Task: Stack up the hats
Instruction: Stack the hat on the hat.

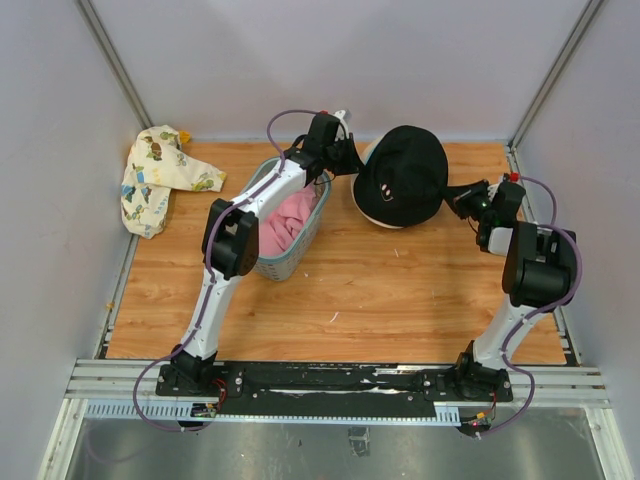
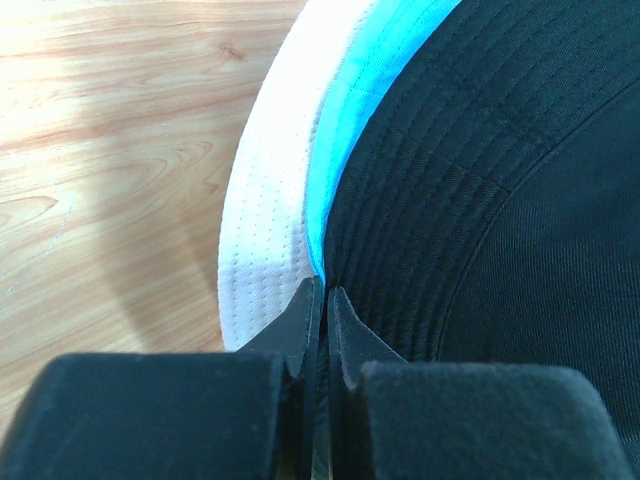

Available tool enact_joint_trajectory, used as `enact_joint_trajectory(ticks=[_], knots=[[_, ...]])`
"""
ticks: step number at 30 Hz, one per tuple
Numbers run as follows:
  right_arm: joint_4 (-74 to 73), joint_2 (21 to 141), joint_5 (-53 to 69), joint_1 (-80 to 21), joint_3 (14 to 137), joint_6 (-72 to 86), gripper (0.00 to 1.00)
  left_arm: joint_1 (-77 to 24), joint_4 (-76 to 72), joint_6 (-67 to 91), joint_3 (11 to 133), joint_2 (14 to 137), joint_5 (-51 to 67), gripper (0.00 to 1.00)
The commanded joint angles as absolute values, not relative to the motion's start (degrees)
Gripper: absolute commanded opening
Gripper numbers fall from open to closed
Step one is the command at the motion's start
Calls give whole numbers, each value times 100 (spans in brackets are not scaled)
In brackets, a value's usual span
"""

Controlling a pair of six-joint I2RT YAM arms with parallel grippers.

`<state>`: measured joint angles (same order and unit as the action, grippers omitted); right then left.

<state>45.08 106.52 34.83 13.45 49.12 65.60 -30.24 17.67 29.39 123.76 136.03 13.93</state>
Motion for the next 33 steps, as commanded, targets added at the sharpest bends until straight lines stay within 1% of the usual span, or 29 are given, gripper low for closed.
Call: enact_joint_trajectory(ticks=[1,7,10,14,17,20,23,28,31,33], knots=[[3127,10580,2927,1346,4498,6006,1,-3077,2273,2748,12362,13755,1167,1],[3494,10040,2749,1153,3687,6101,1,-3067,2147,2888,12724,13803,1060,1],[4149,9892,2617,1004,3151,6411,1,-3060,2177,2921,13063,13975,1114,0],[4871,9668,2274,536,2526,6767,2,-3033,1806,3106,13089,14068,1262,0],[5398,9492,1979,308,2200,6955,6,-3017,1611,3179,13139,14145,1408,0],[5500,9273,1939,315,2099,6987,15,-3000,1504,3194,13181,14181,1507,1],[5150,8784,1862,333,2083,6767,27,-2956,1415,3224,13156,14172,1593,2],[3887,7425,1500,433,2163,6093,43,-2914,1240,3250,13027,14092,1678,7],[2896,6572,1138,493,2337,5730,52,-2905,1184,3267,12991,14080,1725,9],[2578,6156,907,541,2418,5570,56,-2901,1178,3269,12977,14080,1763,9]])
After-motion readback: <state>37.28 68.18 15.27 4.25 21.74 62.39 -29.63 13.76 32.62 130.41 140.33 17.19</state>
